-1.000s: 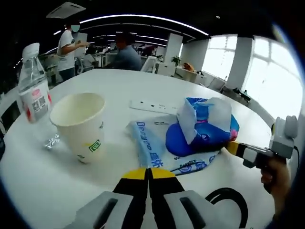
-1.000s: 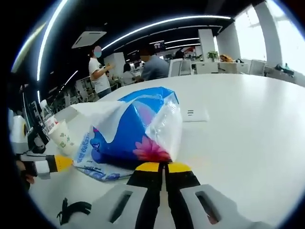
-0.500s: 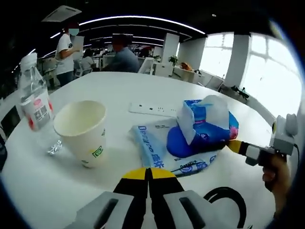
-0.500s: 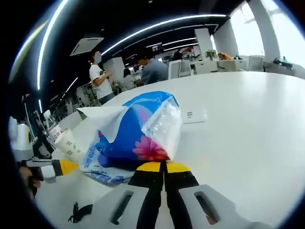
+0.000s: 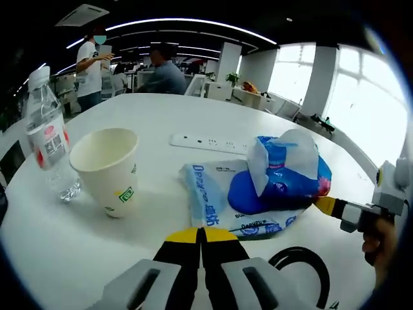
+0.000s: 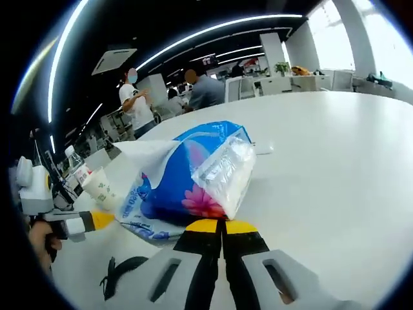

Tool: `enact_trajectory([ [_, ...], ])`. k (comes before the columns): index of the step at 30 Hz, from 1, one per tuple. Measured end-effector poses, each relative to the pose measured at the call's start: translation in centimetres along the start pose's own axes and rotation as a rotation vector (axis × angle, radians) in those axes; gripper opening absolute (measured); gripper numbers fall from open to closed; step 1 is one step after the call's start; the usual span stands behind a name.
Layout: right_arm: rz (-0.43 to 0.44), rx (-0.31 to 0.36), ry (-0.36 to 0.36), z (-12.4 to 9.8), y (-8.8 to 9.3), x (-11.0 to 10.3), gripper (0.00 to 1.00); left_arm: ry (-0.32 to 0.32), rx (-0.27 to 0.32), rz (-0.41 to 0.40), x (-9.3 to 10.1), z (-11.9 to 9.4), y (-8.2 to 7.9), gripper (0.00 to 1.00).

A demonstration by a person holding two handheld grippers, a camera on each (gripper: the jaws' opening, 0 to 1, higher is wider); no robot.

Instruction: Arrange the tabletop items into an orderly group along one side of the table until the central work area is clear of visible clutter.

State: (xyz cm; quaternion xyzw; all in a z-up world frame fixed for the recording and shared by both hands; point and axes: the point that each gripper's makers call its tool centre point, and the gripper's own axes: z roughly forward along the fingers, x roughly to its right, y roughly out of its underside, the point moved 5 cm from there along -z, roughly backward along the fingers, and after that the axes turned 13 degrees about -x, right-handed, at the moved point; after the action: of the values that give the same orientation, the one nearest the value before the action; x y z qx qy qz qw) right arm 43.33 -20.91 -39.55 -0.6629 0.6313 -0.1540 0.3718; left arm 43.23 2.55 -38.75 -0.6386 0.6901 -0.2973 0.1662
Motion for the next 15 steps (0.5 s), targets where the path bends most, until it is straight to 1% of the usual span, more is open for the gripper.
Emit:
enact_trajectory([
  [2,-0.009,-0.007,-0.009,-0.1,0.6,-0.4,0.00,-0.005,-0.007,0.000,0.0,0.2,-0.2,0.00],
  [6,0.003,-0.034,-0.030,-0.2,1.7,-0.9,0.00,0.008,-0.023,-0.020,0.1,0.1,0.7,0.00],
  [9,-0.002,-0.035,-0.031,-0.2,1.8,-0.9,0.00,0.011,-0.025,-0.020,0.0,0.1,0.9,0.00],
  [11,0.011,-0.036,-0.032,0.0,1.8,-0.6,0.00,0.014,-0.026,-0.018,-0.1,0.0,1.0,0.00],
  [15,0.003,-0.029,-0.027,0.0,2.0,-0.5,0.00,0.016,-0.021,-0.015,-0.3,-0.1,0.8,0.00],
])
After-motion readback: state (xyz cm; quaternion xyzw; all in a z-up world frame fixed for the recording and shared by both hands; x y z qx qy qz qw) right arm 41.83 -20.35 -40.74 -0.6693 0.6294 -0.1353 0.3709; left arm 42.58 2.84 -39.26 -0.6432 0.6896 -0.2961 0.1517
